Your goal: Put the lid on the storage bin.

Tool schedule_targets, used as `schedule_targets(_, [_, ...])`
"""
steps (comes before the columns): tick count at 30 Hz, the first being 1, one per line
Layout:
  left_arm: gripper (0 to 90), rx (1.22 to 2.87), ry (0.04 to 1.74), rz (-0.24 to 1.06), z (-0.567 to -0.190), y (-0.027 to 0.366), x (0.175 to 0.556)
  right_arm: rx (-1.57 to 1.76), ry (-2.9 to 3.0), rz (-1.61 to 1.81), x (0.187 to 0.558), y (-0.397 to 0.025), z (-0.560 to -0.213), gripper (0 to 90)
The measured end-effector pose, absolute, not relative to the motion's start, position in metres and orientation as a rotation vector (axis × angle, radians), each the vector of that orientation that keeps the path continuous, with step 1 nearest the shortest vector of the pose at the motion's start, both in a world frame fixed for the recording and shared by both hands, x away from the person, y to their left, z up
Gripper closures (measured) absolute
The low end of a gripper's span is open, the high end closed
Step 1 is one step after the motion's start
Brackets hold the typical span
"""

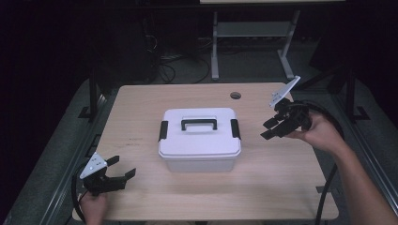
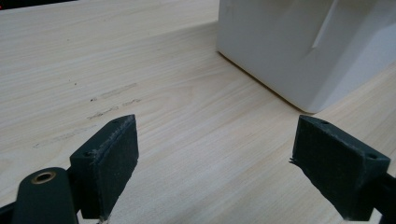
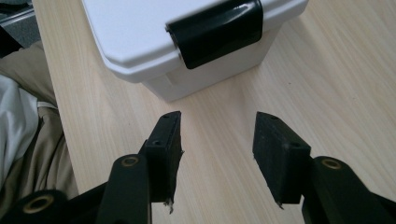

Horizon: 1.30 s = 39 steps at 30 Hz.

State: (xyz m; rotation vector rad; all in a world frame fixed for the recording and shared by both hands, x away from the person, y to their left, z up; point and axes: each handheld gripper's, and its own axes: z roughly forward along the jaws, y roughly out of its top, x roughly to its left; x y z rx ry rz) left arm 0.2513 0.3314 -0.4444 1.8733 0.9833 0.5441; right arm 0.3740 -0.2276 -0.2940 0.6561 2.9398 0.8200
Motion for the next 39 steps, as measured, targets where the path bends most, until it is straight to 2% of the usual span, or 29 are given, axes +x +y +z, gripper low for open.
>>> schedule_targets(39, [13.6, 1.877, 0.977, 0.544, -0.444, 0.330, 0.251, 0.769, 2.944, 0.836, 0.354, -0.255, -0.339, 47.9])
